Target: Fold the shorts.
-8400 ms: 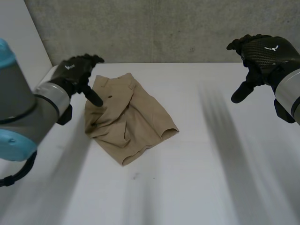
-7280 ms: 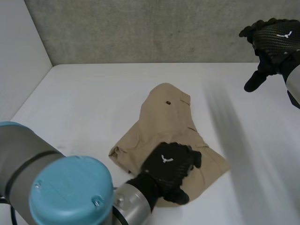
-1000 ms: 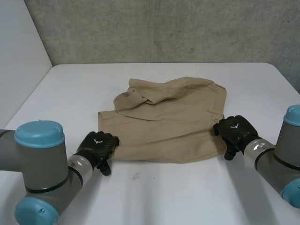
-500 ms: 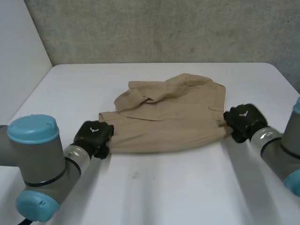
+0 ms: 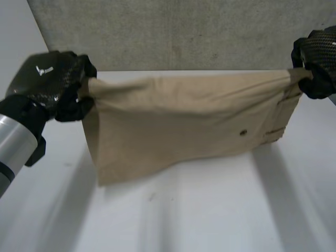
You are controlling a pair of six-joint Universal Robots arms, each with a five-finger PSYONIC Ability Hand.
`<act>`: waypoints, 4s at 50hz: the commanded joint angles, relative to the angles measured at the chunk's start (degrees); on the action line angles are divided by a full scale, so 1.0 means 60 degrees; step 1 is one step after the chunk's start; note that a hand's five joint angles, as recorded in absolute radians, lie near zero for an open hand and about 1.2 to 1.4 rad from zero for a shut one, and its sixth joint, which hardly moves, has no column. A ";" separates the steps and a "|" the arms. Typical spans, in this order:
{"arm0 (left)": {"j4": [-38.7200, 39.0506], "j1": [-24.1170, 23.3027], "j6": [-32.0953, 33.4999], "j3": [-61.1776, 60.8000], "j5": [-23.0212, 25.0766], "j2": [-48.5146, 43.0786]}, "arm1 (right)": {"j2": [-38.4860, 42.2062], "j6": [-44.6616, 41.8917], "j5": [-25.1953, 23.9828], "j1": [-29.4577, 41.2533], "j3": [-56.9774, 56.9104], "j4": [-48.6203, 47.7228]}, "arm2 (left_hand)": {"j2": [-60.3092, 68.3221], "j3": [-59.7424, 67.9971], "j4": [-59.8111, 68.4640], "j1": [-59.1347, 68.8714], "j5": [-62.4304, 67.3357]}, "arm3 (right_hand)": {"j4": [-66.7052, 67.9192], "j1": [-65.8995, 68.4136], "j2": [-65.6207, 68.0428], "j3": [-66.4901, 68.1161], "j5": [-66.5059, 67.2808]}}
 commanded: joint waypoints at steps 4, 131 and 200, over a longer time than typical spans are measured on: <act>-0.0102 0.0090 0.0055 -0.1156 0.0087 -0.1213 | 0.0655 -0.0268 -0.0105 -0.0063 0.0927 0.0767 | 0.1901 0.1988 0.1875 0.2629 0.2334 | 0.1989 0.4191 0.2062 0.2069 0.2207; 0.2227 -0.0525 0.2105 0.9155 0.0028 -1.2156 | 0.7585 0.3703 -0.0005 -0.0927 -0.3366 -0.0696 | 0.1901 0.1988 0.1875 0.2629 0.2334 | 0.1989 0.4191 0.2062 0.2069 0.2207; 0.2344 -0.0628 -0.0106 -0.0981 -0.0221 -0.4700 | 0.4024 0.0640 -0.0413 -0.0663 0.3902 -0.3318 | -0.8973 -0.8886 -0.8999 -0.8245 -0.8540 | -0.5487 -0.3285 -0.5413 -0.5407 -0.5268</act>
